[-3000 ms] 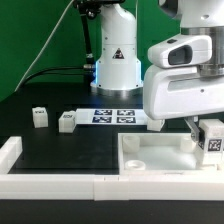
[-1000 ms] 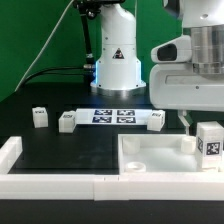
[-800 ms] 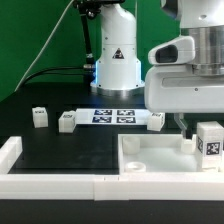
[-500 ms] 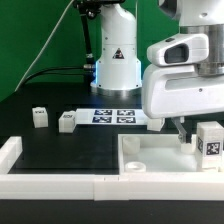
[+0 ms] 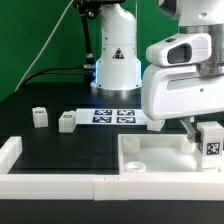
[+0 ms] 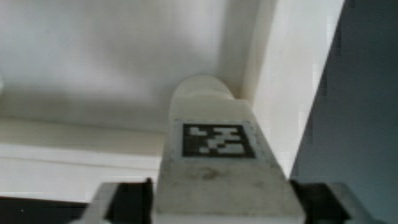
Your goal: Assemble one leg
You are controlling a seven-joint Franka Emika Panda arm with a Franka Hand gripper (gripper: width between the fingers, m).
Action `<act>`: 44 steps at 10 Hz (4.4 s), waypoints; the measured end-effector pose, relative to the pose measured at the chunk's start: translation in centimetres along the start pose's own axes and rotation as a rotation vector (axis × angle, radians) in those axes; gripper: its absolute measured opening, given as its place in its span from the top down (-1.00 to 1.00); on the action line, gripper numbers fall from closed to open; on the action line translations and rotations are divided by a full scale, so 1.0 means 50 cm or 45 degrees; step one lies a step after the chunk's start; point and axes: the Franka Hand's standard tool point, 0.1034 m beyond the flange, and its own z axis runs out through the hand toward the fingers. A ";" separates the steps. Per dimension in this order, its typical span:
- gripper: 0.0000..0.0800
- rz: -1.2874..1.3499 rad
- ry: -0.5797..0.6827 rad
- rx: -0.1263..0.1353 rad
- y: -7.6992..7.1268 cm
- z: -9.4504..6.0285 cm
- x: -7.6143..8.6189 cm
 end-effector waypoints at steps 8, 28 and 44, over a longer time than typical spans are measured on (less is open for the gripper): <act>0.27 1.112 0.051 0.061 0.014 0.000 -0.007; -0.62 0.173 0.000 -0.049 0.006 0.002 0.010; 0.09 1.968 0.032 0.037 0.017 0.007 -0.009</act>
Offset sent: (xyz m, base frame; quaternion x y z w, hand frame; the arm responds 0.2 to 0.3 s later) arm -0.0105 -0.0068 0.0012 0.0130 0.0347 0.1751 0.9838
